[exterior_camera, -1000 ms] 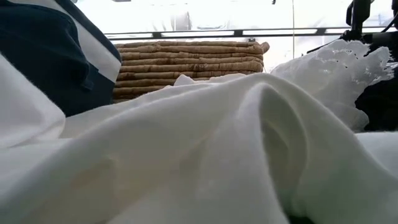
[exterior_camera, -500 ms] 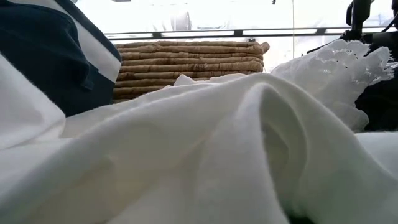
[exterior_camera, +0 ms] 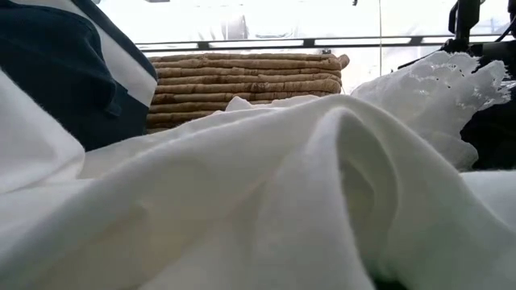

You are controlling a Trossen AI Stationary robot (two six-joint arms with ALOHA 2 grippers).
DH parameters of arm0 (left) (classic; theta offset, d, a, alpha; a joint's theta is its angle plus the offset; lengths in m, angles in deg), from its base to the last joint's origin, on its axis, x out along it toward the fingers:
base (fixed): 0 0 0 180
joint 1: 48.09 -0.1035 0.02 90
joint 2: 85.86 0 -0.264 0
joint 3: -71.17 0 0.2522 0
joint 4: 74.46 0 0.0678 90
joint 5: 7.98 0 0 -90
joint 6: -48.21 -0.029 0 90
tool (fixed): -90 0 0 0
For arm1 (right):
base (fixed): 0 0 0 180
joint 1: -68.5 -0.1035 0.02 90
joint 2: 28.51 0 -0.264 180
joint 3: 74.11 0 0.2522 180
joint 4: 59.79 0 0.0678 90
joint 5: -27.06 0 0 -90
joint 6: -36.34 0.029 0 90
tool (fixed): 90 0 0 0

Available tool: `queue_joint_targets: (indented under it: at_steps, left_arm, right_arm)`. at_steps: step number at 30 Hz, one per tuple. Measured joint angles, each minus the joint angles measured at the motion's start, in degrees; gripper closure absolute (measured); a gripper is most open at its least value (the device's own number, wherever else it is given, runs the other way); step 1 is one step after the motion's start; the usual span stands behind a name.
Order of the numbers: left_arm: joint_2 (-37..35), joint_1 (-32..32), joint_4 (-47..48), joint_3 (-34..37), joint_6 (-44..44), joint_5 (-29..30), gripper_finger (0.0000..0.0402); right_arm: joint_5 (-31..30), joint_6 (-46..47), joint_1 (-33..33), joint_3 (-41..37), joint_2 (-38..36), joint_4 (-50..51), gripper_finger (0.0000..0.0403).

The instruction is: Sort clothes

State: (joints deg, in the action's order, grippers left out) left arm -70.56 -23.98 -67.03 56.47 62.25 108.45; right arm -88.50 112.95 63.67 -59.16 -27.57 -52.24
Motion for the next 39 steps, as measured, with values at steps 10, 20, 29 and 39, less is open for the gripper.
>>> queue_joint_targets:
  at_steps: [10, 20, 29, 39]
  left_arm:
    - [0.03, 0.04, -2.67, -0.01, 0.52, -0.01, 0.0401]
    - [-0.01, 0.05, -6.52, -0.01, 0.13, -6.80, 0.0401]
    - [-0.01, 0.05, -8.45, -0.06, 3.00, -8.34, 0.0402]
    - [-0.01, 0.05, -8.66, -3.42, 8.20, -22.91, 0.0401]
  right_arm:
    - [-0.19, -5.58, -0.01, 0.00, 0.00, -0.01, 0.0390]
    - [-7.53, -6.24, 0.01, 0.00, 0.01, -2.11, 0.0390]
    - [-7.54, -6.14, 0.01, 0.00, 0.01, -1.57, 0.0390]
    - [-7.54, -6.14, 0.01, 0.00, 0.01, -1.57, 0.0390]
